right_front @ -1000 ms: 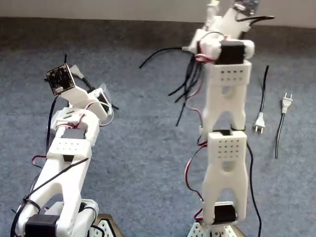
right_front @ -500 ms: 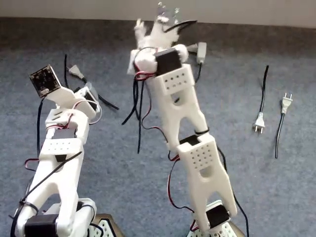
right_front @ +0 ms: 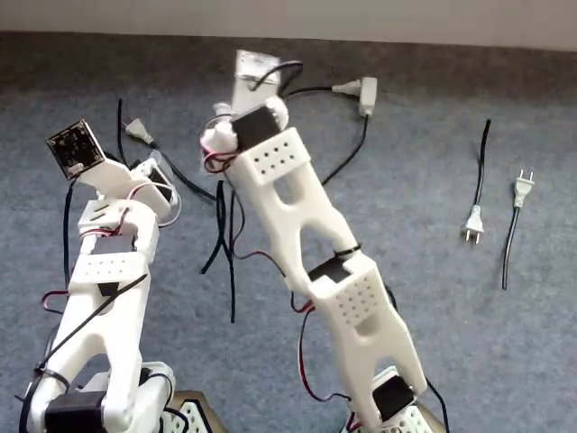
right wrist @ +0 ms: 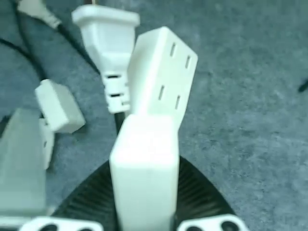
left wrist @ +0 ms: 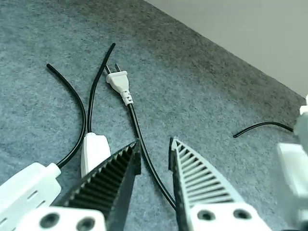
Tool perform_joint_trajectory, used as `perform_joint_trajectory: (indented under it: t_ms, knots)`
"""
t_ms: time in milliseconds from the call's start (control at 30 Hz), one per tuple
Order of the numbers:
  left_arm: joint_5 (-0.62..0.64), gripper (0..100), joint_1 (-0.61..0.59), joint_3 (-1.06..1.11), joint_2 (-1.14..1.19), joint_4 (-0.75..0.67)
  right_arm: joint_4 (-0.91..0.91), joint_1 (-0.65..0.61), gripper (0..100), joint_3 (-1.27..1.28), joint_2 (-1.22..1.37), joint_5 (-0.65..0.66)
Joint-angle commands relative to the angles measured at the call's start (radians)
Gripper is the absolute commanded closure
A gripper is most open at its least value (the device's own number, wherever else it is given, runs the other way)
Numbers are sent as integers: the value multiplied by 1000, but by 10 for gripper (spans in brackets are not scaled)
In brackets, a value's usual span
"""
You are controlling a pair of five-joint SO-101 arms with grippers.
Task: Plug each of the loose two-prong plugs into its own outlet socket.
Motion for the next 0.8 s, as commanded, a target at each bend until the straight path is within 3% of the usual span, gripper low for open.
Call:
perform_joint_trajectory:
  t_ms: [0, 267, 433, 600, 767]
  knots:
    - [5, 880, -2, -28, -24, -20, 38, -41, 968, 8, -222, 86]
    - [5, 880, -2, -28, -24, -20, 16, -36, 968, 427, -544, 103]
    - [5, 880, -2, -27, -24, -20, -166, -41, 968, 711, -657, 101]
    - [5, 880, -2, -25, -24, -20, -522, -24, 968, 1142, -723, 101]
    - [5, 880, -1, -25, -24, -20, -1075, 48, 968, 1587, -730, 101]
